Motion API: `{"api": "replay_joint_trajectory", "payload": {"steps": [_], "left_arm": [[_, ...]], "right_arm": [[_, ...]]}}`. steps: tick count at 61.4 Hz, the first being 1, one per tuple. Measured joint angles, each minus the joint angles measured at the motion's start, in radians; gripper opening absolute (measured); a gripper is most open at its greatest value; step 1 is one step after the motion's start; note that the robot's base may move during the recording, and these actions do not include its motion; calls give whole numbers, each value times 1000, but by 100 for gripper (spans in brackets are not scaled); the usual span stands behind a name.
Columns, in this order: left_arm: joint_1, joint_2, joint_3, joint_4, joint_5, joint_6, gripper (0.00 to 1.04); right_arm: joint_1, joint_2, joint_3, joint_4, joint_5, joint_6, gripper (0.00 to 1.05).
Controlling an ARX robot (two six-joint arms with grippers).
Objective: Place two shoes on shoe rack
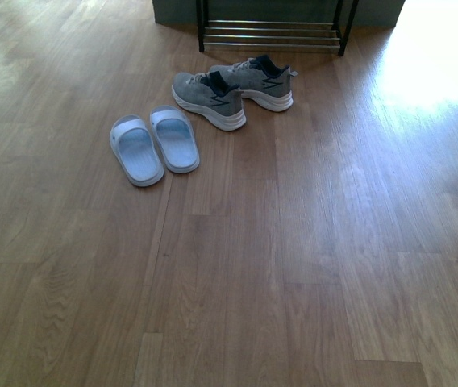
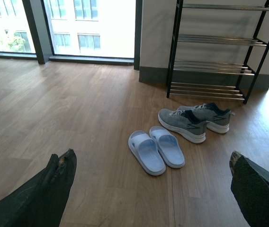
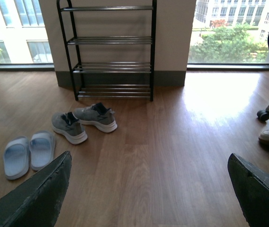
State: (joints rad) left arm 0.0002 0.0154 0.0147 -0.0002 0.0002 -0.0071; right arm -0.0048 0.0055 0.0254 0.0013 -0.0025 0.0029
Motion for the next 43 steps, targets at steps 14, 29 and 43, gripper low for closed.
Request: {"api": "replay_joint_trajectory", "payload": {"steps": [14,29,43], "left_arm": [[0,0,0,0,0,0,95],[0,0,0,0,0,0,95],[0,0,0,0,0,0,95]], "right_arm": [[0,0,0,0,0,0,96],[0,0,0,0,0,0,96],[0,0,0,0,0,0,96]]}}
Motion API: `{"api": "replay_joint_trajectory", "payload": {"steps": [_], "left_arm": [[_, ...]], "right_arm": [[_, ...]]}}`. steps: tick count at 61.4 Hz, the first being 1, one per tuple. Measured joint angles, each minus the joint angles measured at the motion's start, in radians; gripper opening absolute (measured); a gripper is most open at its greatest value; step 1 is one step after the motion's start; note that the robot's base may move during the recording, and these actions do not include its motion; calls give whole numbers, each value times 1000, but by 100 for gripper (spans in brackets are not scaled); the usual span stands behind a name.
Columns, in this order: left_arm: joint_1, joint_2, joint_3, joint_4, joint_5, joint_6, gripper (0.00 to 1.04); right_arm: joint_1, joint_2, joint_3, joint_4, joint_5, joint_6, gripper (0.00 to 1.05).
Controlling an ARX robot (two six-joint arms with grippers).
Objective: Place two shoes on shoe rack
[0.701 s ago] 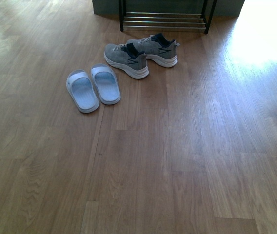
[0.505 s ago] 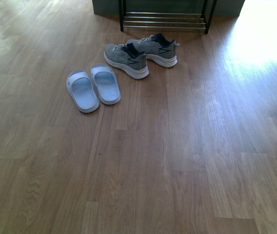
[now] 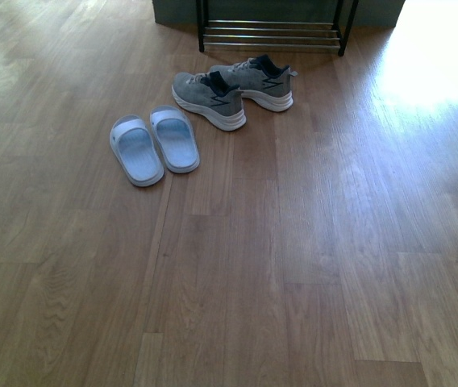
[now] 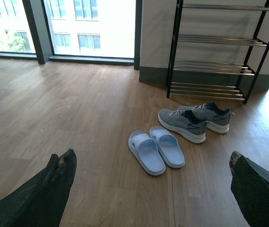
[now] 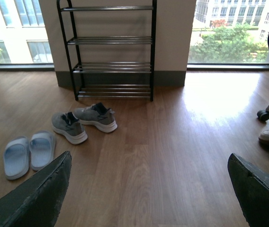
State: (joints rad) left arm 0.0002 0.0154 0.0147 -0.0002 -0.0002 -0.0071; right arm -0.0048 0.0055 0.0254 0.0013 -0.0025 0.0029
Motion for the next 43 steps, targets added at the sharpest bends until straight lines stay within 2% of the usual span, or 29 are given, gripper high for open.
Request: {"api": "replay_joint_trajectory", "payload": {"steps": [43], "left_arm": [[0,0,0,0,0,0,95]], "right_arm": [[0,0,0,0,0,0,96]]}}
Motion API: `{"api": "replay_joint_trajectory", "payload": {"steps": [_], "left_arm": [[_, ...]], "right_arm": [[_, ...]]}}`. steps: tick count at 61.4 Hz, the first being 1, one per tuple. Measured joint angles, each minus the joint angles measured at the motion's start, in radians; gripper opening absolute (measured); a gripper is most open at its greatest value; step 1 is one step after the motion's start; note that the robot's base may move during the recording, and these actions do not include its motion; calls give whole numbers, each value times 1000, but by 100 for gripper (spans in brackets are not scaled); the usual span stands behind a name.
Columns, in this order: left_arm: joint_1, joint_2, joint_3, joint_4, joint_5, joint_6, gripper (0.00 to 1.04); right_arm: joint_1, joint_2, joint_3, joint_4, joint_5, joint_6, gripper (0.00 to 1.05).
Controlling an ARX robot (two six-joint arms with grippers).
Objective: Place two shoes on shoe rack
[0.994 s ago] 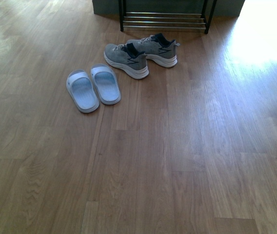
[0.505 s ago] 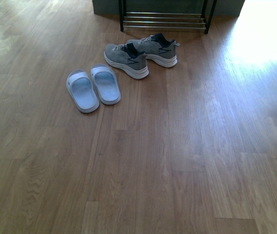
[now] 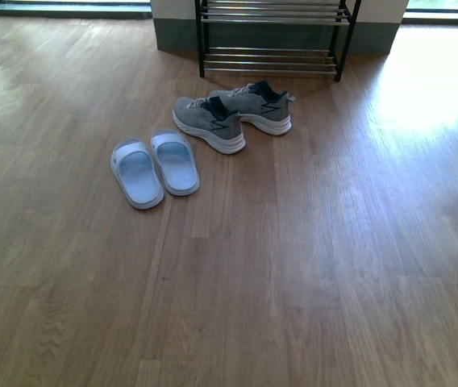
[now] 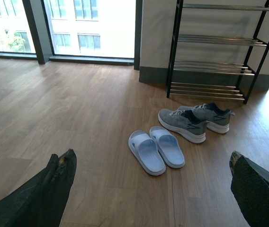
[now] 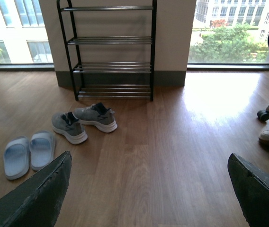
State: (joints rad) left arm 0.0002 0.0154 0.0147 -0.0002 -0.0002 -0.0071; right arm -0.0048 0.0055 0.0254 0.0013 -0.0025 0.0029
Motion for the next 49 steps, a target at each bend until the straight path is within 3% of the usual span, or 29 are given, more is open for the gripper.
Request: {"api": "replay_joint_trajectory", "payload": {"steps": [49], "left_arm": [[0,0,0,0,0,0,95]], "right_arm": [[0,0,0,0,0,0,96]]}}
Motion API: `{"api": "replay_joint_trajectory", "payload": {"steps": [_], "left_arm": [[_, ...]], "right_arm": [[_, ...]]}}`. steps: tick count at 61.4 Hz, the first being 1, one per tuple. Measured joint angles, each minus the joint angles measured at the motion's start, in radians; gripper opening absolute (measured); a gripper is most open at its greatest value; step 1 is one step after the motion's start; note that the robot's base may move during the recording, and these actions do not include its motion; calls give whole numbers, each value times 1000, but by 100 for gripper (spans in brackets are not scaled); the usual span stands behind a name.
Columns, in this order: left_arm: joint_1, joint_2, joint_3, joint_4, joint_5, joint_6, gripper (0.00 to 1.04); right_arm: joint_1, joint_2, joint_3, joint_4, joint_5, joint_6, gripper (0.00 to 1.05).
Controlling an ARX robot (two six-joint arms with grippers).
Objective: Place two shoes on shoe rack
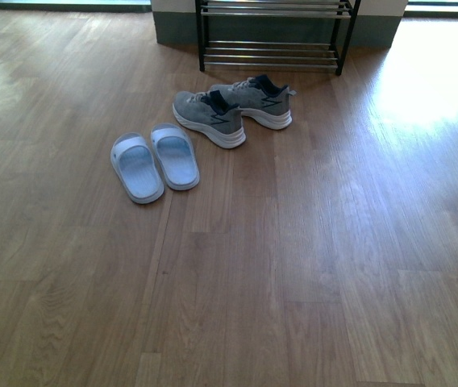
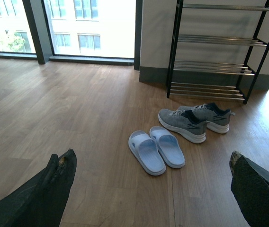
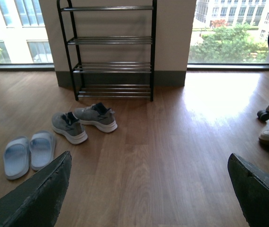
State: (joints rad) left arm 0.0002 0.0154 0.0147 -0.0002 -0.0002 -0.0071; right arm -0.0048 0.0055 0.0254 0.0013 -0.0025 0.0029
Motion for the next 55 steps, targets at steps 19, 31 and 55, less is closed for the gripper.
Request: {"api": "replay_joint_trajectory", "payload": {"steps": [19,31,55], "left_arm": [[0,0,0,0,0,0,95],[0,0,0,0,0,0,95],[0,0,0,0,0,0,95]], "right_arm": [[0,-1,0,0,0,0,96],[0,-1,0,0,0,0,96],[0,-1,0,0,0,0,96]]}}
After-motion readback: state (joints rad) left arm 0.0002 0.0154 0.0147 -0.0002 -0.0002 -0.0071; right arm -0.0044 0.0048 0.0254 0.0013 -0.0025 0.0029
